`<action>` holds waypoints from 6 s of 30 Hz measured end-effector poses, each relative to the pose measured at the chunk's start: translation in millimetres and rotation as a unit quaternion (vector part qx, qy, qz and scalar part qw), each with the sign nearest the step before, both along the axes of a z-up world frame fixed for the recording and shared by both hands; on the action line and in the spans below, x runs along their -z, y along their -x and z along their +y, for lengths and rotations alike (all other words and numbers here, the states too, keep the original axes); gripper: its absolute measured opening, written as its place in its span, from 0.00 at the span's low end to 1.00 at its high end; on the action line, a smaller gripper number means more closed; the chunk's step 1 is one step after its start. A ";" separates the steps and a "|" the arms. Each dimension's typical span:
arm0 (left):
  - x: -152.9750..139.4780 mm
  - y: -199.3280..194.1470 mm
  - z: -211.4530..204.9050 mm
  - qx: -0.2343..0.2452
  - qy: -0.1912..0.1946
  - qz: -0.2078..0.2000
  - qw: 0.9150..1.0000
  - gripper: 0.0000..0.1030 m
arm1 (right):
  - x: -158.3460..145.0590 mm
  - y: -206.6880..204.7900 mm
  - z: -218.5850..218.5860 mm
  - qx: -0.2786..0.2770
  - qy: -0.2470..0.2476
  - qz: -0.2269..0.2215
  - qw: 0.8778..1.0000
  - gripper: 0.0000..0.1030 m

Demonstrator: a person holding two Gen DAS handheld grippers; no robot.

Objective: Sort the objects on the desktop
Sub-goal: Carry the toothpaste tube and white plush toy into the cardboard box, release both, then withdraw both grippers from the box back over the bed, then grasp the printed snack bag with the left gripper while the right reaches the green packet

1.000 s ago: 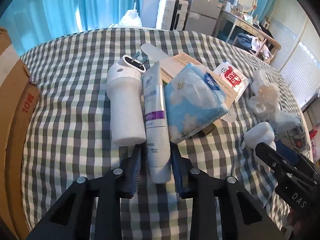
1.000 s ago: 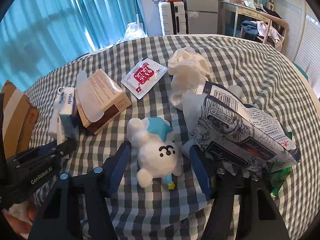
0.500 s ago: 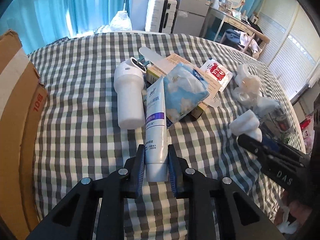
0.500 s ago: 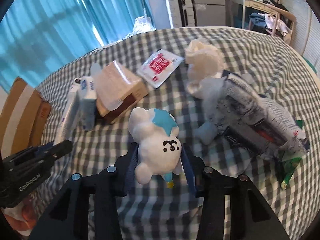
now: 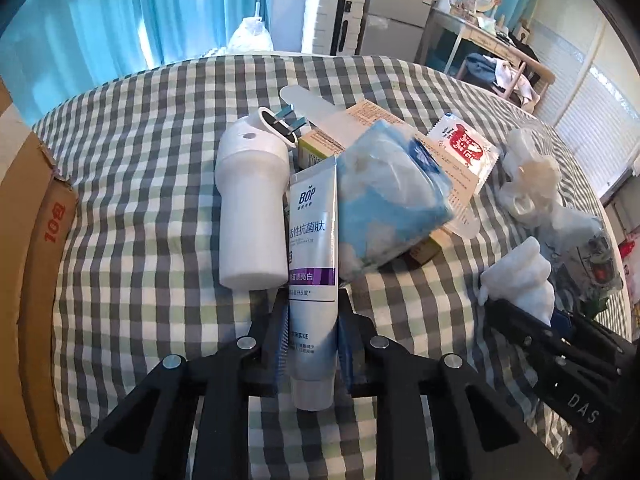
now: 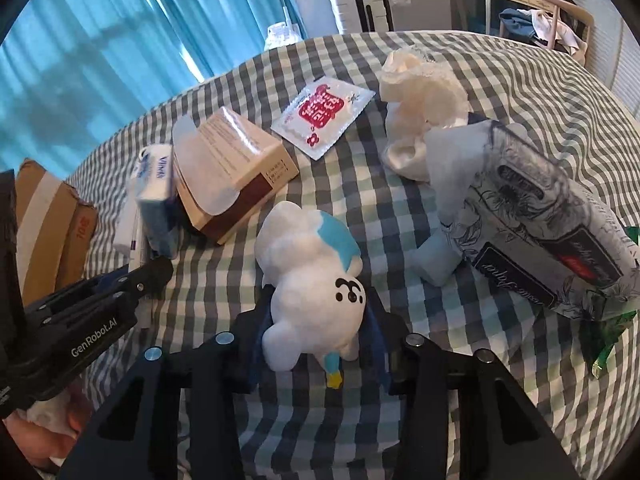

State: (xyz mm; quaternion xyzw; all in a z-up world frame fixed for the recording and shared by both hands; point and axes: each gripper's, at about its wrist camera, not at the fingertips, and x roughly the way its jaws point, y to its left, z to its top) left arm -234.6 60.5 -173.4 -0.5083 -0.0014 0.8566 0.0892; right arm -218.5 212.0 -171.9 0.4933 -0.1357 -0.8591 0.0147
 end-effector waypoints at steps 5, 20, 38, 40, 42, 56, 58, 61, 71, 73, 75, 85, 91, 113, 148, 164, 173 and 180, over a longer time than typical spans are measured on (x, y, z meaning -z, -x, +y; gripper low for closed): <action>-16.0 -18.0 -10.7 0.007 -0.018 0.001 1.000 0.20 | -14.2 -10.8 1.8 0.003 0.005 0.013 1.000 0.40; -98.5 -82.9 -54.9 -0.009 -0.040 0.039 0.998 0.20 | -104.6 -73.8 -58.0 -0.010 -0.009 0.077 0.997 0.40; -226.6 -135.4 -142.7 -0.049 -0.029 0.156 0.986 0.21 | -216.8 -142.0 -167.2 -0.108 -0.022 0.184 0.977 0.40; -236.3 -137.8 -155.8 -0.058 -0.026 0.164 0.984 0.20 | -223.0 -142.7 -175.2 -0.118 -0.012 0.189 0.975 0.40; -242.7 -136.6 -170.6 -0.065 -0.022 0.168 0.983 0.21 | -229.2 -142.2 -186.6 -0.131 -0.011 0.196 0.972 0.40; -193.0 -93.2 -275.8 -0.124 0.005 0.118 0.985 0.21 | -205.9 -82.9 -276.0 -0.213 0.022 0.168 0.962 0.40; -178.8 -82.8 -287.6 -0.133 0.006 0.104 0.986 0.21 | -196.8 -65.4 -288.6 -0.218 0.027 0.157 0.963 0.40; -153.5 -64.6 -302.9 -0.143 0.009 0.080 0.987 0.21 | -183.1 -38.1 -307.8 -0.225 0.036 0.138 0.964 0.40; -92.5 -21.3 -324.3 -0.141 0.017 0.009 0.990 0.21 | -139.9 44.6 -340.1 -0.208 0.059 0.090 0.972 0.41; -94.2 -18.8 -325.9 -0.141 0.007 0.006 0.990 0.25 | -138.3 51.8 -337.5 -0.195 0.064 0.094 0.974 0.52; -99.6 -20.6 -324.7 -0.141 0.016 0.016 0.990 0.53 | -141.7 54.9 -330.1 -0.175 0.077 0.104 0.976 0.68; -128.4 -51.7 -305.3 -0.156 0.054 0.052 0.985 0.87 | -174.9 16.8 -286.9 -0.130 0.054 0.144 0.980 0.69; -169.5 -84.5 -271.8 -0.150 0.049 0.103 0.982 0.96 | -203.2 -33.5 -249.8 -0.109 -0.002 0.185 0.977 0.71; -167.8 -137.3 -93.5 -0.071 0.025 0.127 0.989 1.00 | -187.4 -143.6 -60.2 0.032 -0.080 0.204 0.975 0.91; -27.6 -16.2 27.0 0.010 0.024 0.023 0.999 1.00 | -71.7 -79.0 91.3 0.201 -0.049 0.076 0.975 0.91; -41.2 -12.6 156.9 0.187 0.034 0.080 0.979 1.00 | -55.3 -100.3 159.4 0.192 -0.010 0.052 0.980 0.91; -36.1 -38.6 239.8 0.359 0.105 0.200 0.906 1.00 | -25.1 -101.0 177.1 0.170 0.012 0.012 0.985 0.91; -12.5 -29.4 273.5 0.447 0.106 0.136 0.878 0.20 | -26.2 -100.9 182.4 0.173 0.019 0.037 0.984 0.91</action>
